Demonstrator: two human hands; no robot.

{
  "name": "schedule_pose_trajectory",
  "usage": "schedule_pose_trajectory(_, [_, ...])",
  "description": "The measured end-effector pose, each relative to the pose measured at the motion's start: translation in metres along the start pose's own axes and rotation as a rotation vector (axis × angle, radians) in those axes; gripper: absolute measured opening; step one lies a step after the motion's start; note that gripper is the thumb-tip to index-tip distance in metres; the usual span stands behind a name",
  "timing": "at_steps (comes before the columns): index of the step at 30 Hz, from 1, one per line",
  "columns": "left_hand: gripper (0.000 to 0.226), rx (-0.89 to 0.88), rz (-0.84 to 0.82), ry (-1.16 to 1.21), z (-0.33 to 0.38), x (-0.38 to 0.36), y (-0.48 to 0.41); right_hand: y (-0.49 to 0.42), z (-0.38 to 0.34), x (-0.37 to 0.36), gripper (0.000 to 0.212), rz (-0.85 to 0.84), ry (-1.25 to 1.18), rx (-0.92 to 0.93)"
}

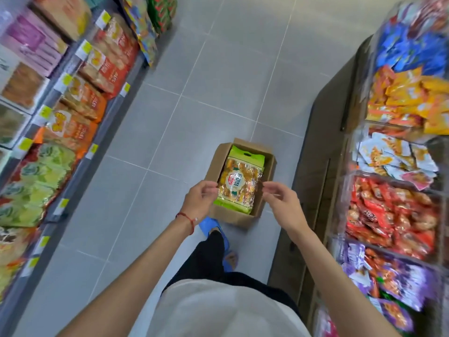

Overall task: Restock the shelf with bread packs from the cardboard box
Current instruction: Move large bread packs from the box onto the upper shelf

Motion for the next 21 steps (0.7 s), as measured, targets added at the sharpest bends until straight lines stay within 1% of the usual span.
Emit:
schedule_pose_trajectory(5, [0.019,0.11,-0.052,-0.02,0.0,-0.021,-0.045,-0.053,0.003,0.011,0.027,-0.018,0.066,-0.024])
schedule_pose_trajectory(8, [0.019,0.186,-0.048,0.004,-0.002,-0.032,-0.072,-0.088,0.008,0.015,0.027,-0.051,0.093,-0.05])
schedule_pose_trajectory(10, [0.017,0.228,-0.019,0.038,-0.005,-0.042,-0.092,-0.112,0.014,0.016,0.026,-0.089,0.134,-0.046])
schedule_pose_trajectory(13, [0.022,0.31,0.029,0.076,-0.017,-0.063,-0.125,-0.153,0.028,0.018,0.026,-0.169,0.18,-0.056])
schedule_pose_trajectory(15, [0.018,0.377,0.061,0.121,-0.029,-0.078,-0.146,-0.181,0.042,0.018,0.026,-0.221,0.214,-0.068])
schedule_pose_trajectory(21, [0.01,0.554,0.208,0.302,-0.094,-0.131,-0.209,-0.269,0.104,0.005,0.021,-0.398,0.391,-0.026])
Point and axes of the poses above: each hand's wrist, its own y-axis away from the middle knuckle, its own x-axis out of the back of the hand, z = x × y, the point moved 2 cm from there along -y, towards the middle knuckle, and after that the axes turned 1 degree about x, right-handed, at the moved point
